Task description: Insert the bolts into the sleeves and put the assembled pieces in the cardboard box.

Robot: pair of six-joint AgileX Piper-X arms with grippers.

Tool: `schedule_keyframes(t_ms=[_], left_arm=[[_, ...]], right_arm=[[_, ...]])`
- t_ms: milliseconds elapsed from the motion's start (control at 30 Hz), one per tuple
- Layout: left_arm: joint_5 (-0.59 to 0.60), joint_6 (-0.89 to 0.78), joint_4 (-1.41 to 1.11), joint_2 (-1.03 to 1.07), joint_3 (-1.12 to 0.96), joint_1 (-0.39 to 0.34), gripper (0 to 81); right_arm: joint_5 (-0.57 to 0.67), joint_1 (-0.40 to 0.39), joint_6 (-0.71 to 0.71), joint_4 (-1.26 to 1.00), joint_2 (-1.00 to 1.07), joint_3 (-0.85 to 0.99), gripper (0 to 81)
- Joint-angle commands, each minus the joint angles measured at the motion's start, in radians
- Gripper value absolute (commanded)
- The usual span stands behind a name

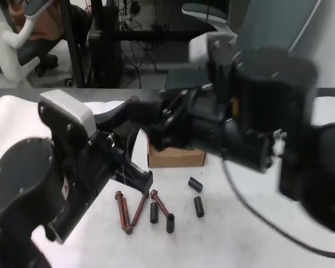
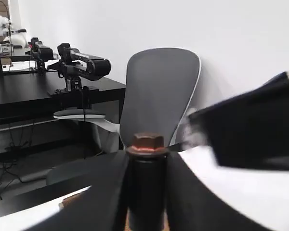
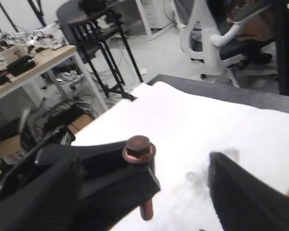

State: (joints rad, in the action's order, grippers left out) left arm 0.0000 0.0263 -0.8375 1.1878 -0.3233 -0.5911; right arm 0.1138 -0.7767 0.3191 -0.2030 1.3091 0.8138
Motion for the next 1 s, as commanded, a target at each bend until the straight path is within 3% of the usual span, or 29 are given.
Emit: schedule_keyframes(t_ms=[0, 200, 300, 500, 633, 733, 933, 967], left_arm=[[0.027, 0.011, 0.041, 0.035, -0.068, 0.013, 1.7], [0.106, 0.003, 0.251, 0.204, -0.293, 0.029, 1.7], [0.154, 0.003, 0.359, 0.319, -0.429, 0.034, 1.7], [0.163, 0.003, 0.487, 0.528, -0.678, 0.051, 1.7], [0.166, 0.003, 0.57, 0.649, -0.81, 0.08, 1.7], [0.187, -0.004, 0.625, 0.799, -0.966, 0.122, 1.7], [0.189, -0.076, 0.676, 0.922, -1.074, 0.163, 0.7], [0.19, -0.082, 0.676, 0.933, -1.08, 0.17, 4.3]], right_arm=[[-0.065, 0.038, -0.043, 0.184, -0.118, 0.004, 67.2], [-0.048, 0.15, -0.028, 0.651, -0.198, 0.075, 67.2], [-0.045, 0.189, -0.044, 0.776, -0.171, 0.103, 67.2], [-0.041, 0.227, -0.161, 0.783, -0.066, 0.117, 64.5], [-0.013, 0.241, -0.27, 0.784, 0.049, 0.151, 53.8], [-0.011, 0.247, -0.371, 0.784, 0.18, 0.206, 53.8], [-0.029, 0.246, -0.502, 0.848, 0.37, 0.32, 53.8], [-0.042, 0.246, -0.522, 0.871, 0.399, 0.342, 53.8]])
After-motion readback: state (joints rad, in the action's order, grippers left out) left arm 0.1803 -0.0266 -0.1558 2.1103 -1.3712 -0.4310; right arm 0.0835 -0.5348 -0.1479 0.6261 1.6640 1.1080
